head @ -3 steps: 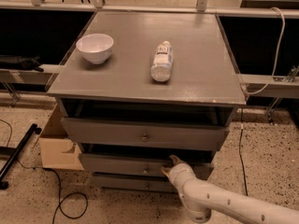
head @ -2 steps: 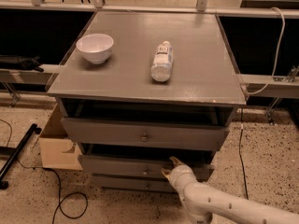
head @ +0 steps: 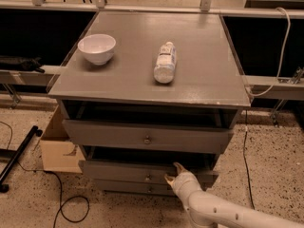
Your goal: Open middle drawer
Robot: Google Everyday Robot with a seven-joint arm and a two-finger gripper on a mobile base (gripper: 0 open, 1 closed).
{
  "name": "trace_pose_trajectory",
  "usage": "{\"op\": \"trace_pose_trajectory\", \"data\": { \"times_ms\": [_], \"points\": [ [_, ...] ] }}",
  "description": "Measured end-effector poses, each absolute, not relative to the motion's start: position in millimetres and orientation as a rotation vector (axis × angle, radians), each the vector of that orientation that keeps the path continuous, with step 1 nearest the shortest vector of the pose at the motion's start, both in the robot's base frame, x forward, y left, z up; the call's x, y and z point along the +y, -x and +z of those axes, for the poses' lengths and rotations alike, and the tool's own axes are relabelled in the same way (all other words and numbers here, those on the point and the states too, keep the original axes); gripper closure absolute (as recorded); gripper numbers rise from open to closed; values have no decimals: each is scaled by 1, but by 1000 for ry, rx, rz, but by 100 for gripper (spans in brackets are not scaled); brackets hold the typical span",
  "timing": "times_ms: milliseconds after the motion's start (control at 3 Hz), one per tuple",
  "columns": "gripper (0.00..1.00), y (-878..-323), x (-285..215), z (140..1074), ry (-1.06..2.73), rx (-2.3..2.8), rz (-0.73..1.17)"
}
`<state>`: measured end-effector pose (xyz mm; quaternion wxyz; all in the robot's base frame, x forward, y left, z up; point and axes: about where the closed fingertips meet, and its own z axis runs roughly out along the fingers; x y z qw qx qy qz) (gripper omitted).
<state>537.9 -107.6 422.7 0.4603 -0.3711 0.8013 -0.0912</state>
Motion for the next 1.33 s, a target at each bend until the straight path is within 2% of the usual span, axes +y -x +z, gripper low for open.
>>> {"op": "trace_pose_trajectory", "data": {
  "times_ms": [1333],
  "points": [
    [100, -511, -103, 426, 894, 1981, -201]
  ]
}}
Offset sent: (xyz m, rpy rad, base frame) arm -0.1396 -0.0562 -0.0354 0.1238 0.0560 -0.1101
